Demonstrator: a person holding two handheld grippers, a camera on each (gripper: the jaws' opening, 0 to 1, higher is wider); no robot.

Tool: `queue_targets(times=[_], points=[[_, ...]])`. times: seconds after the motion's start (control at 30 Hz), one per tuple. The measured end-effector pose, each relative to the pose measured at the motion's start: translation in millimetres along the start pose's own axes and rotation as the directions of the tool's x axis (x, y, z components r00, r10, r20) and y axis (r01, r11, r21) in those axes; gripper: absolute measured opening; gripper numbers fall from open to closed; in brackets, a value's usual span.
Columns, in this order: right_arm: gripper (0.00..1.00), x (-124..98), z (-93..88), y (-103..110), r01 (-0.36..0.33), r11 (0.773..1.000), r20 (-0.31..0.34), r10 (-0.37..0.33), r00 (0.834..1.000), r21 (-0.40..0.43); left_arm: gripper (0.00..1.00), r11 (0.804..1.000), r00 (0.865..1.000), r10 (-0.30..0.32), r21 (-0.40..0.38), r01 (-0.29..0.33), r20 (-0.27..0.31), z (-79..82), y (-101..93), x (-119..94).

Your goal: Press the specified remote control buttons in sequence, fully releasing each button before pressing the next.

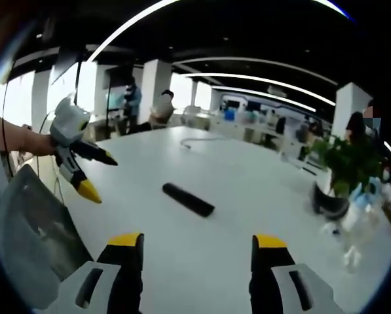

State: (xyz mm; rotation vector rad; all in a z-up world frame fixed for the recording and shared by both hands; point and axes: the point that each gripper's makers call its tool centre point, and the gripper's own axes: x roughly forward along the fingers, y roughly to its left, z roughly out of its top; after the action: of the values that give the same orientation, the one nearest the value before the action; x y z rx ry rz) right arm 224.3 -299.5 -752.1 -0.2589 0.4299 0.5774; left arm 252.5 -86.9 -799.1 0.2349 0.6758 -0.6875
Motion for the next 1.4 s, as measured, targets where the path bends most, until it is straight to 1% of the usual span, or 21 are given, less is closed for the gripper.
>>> queue_targets(times=[0.33, 0.7, 0.8, 1.0, 1.07, 1.17, 1.23, 1.3, 1.37, 1.4], points=[[0.65, 0.2, -1.3, -0.2, 0.002, 1.0, -0.008, -0.002, 1.0, -0.002, 0.98, 0.999, 1.0, -0.014, 0.031, 0.015, -0.022, 1.9, 4.8, 7.3], [0.65, 1.9, -3.6, 3.8, -0.015, 1.0, -0.023, 0.015, 1.0, -0.014, 0.98, 0.999, 0.999, -0.028, 0.02, 0.028, -0.016, 9.2, 3.6, 16.2], [0.65, 2.2, -4.3, 4.6, -0.02, 1.0, -0.028, 0.02, 0.999, -0.016, 0.98, 0.999, 0.999, -0.027, 0.024, 0.028, -0.024, 10.4, 5.4, 19.6], [0.64, 1.6, -2.2, 3.2, -0.014, 1.0, -0.018, 0.014, 1.0, -0.017, 0.98, 0.999, 0.999, -0.035, 0.037, 0.035, -0.011, 19.2, 7.1, 23.5], [0.63, 0.7, -2.1, 1.6, -0.005, 1.0, -0.016, 0.004, 1.0, -0.022, 0.98, 0.997, 0.998, -0.057, 0.05, 0.057, -0.006, 21.9, 5.4, 27.8], [0.62, -3.6, 2.0, -3.7, 0.033, 0.998, 0.007, -0.033, 0.999, -0.053, 0.97, 0.991, 0.996, -0.09, 0.096, 0.089, 0.002, 26.9, 5.3, 35.4], [0.62, -4.7, 3.3, -7.7, 0.054, 0.997, 0.014, -0.054, 0.998, -0.047, 0.97, 0.988, 0.994, -0.112, 0.103, 0.112, -0.007, 27.8, 5.4, 39.3], [0.63, -5.3, 2.5, -11.6, 0.072, 0.997, 0.016, -0.072, 0.997, -0.029, 0.97, 0.984, 0.991, -0.134, 0.116, 0.133, -0.002, 31.8, 5.6, 43.3], [0.64, -5.7, 2.2, -14.1, 0.089, 0.995, 0.013, -0.089, 0.996, -0.036, 0.97, 0.98, 0.988, -0.152, 0.13, 0.151, -0.004, 35.2, 5.9, 47.2], [0.64, -5.8, 1.9, -14.8, 0.099, 0.994, 0.01, -0.099, 0.995, -0.045, 0.98, 0.977, 0.986, -0.165, 0.136, 0.163, 0.003, 38.6, 5.3, 49.3]])
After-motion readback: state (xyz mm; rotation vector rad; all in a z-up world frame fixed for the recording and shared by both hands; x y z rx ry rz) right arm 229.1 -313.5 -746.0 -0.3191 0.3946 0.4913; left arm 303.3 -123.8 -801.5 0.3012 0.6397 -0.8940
